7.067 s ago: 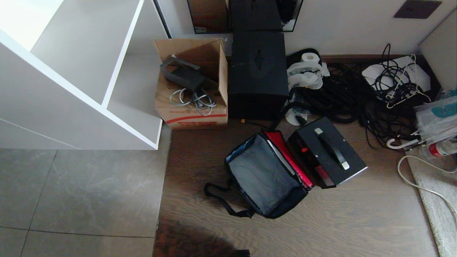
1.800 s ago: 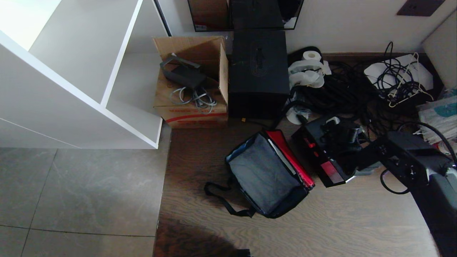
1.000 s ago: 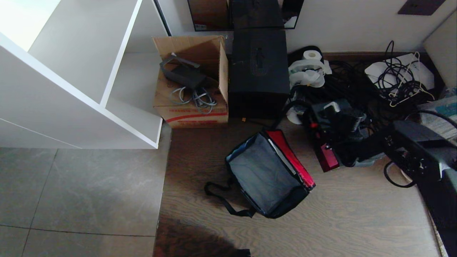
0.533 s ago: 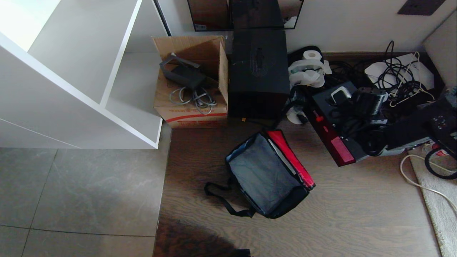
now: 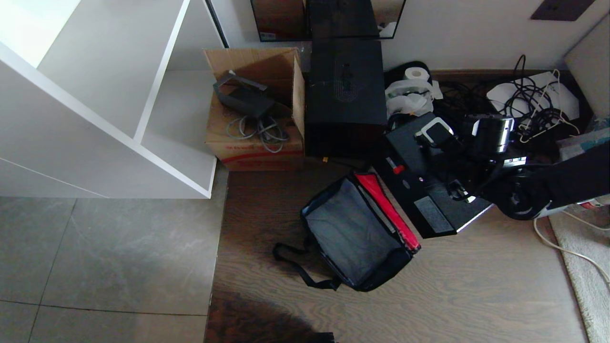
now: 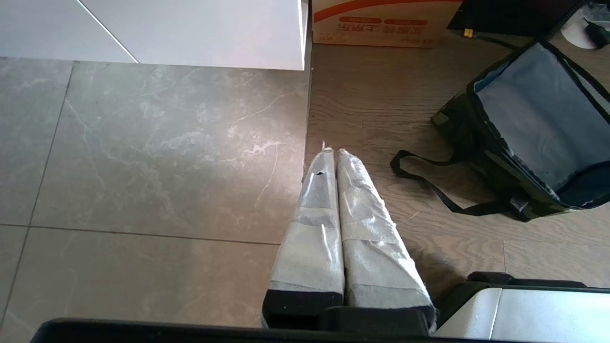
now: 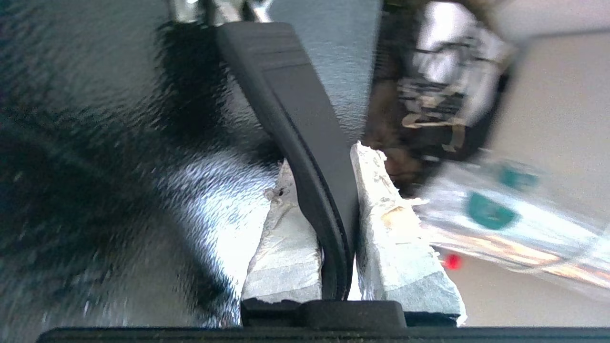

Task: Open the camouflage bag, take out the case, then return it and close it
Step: Place the black box back

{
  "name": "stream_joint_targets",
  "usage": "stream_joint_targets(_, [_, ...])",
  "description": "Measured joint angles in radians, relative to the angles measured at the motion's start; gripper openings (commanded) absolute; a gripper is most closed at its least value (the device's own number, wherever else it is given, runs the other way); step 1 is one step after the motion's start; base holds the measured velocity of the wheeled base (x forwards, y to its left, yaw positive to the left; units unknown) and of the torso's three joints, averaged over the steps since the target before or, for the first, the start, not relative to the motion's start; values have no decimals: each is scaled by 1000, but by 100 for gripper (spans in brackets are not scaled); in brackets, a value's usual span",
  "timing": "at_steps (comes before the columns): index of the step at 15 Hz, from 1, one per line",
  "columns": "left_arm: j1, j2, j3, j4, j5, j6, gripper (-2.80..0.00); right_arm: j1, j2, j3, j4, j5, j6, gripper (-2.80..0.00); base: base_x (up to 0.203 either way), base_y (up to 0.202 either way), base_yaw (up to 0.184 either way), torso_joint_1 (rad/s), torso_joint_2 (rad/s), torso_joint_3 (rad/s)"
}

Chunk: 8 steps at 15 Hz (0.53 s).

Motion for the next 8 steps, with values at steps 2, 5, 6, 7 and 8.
stream_joint_targets(2, [0, 0, 0, 0, 0, 0, -280, 50, -32, 45, 33, 9, 21, -280, 0, 0, 0, 0, 0, 0])
stream_joint_targets(5, [0, 0, 0, 0, 0, 0, -280, 147, -61, 85, 62, 10, 90, -280, 0, 0, 0, 0, 0, 0])
stream_joint_targets(6, [0, 0, 0, 0, 0, 0, -280, 178, -68, 89, 79, 10, 126, -280, 0, 0, 0, 0, 0, 0])
stream_joint_targets(7, [0, 0, 0, 0, 0, 0, -280, 203, -76, 93, 104, 12, 159, -280, 0, 0, 0, 0, 0, 0])
stream_joint_targets(8, [0, 0, 0, 0, 0, 0, -280, 222, -81, 95, 128, 13, 186, -280, 0, 0, 0, 0, 0, 0])
